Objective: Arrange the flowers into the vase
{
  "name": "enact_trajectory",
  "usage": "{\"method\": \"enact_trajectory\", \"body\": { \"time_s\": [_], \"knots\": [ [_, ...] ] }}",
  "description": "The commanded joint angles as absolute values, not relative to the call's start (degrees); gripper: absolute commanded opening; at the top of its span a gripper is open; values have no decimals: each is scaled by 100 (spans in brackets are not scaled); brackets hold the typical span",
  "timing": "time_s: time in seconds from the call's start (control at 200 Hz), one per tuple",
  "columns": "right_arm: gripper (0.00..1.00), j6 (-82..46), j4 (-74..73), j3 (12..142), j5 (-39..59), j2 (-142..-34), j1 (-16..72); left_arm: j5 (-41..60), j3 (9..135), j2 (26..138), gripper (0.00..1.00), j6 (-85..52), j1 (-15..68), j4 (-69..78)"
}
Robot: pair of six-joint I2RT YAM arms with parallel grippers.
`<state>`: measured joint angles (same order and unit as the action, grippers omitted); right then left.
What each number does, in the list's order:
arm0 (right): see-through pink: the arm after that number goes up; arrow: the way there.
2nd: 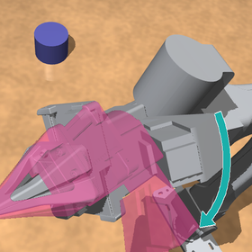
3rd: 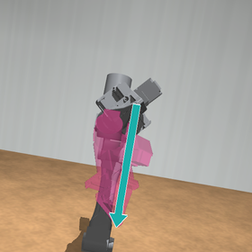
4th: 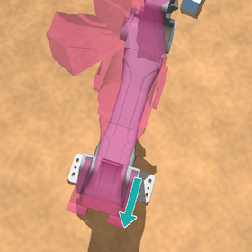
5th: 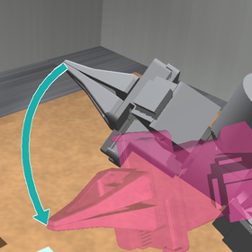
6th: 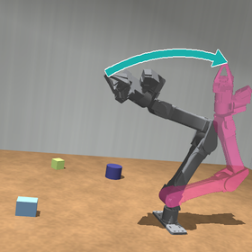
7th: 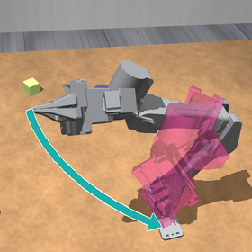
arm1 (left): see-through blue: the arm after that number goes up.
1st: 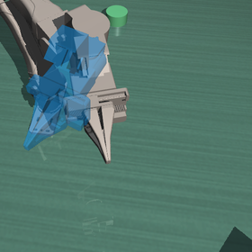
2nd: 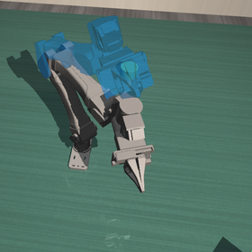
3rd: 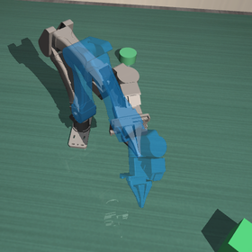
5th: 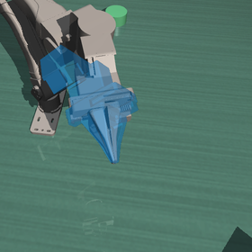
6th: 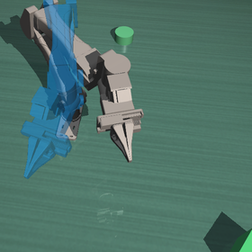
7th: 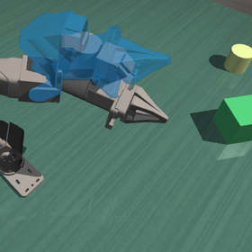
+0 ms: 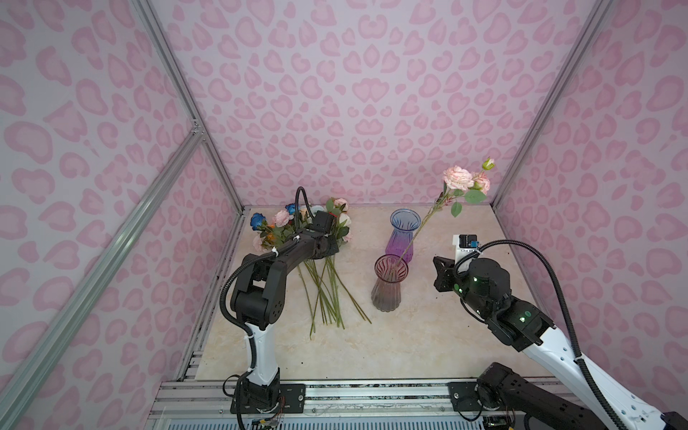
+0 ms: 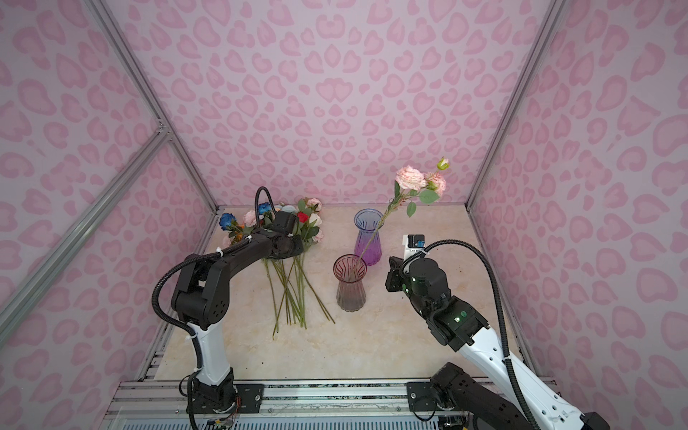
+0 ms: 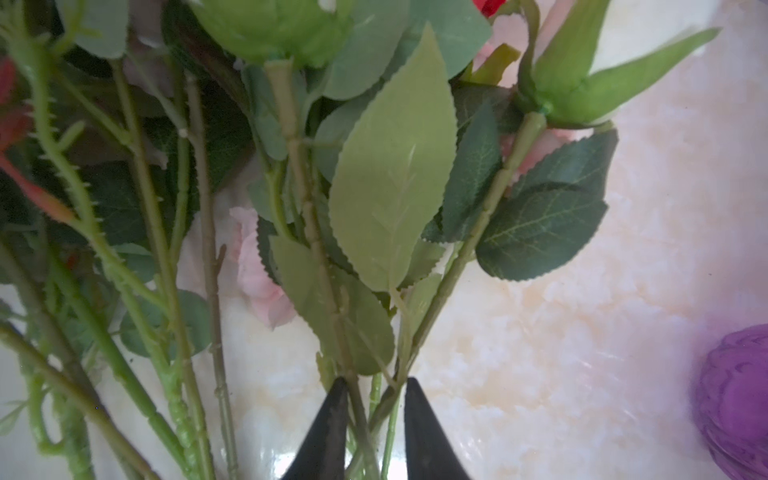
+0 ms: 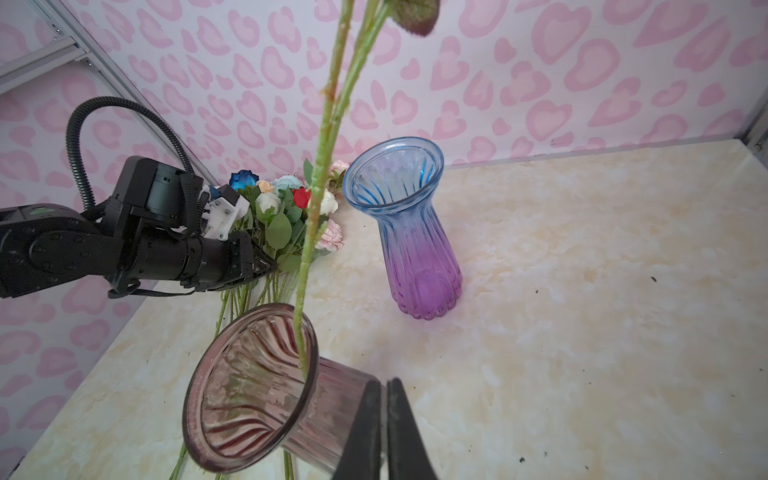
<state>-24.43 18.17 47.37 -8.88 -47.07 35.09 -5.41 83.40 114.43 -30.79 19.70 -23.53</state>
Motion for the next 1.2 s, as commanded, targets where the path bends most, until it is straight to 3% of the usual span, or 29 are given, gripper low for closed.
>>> {"method": "enact_trajectory", "body": {
  "time_s": [0.0, 0.15, 0.54, 0.76, 0.89, 1.195],
  "knots": [
    [9, -2509, 1647, 4645, -692, -4685, 3439, -624, 8398, 11543, 23, -3041, 1960, -2527],
    [9, -2521, 1617, 4611, -625, -4667, 3383, -674, 8384, 11517, 13, -2997, 1960, -2603],
    [10, -2496, 1399, 4626, -412, -4805, 3341, -534, 8041, 10423, 6, -2936, 1960, -2742],
    [10, -2461, 1321, 4646, -343, -4882, 3343, -332, 7839, 10057, 12, -2883, 1960, -2704],
    [12, -2487, 1283, 4623, -295, -4895, 3348, -97, 7743, 9988, 33, -2821, 1960, -2570],
    [12, -2452, 1258, 4588, -142, -4994, 3343, 258, 7154, 9854, 35, -2900, 2078, -2500]
  ]
}}
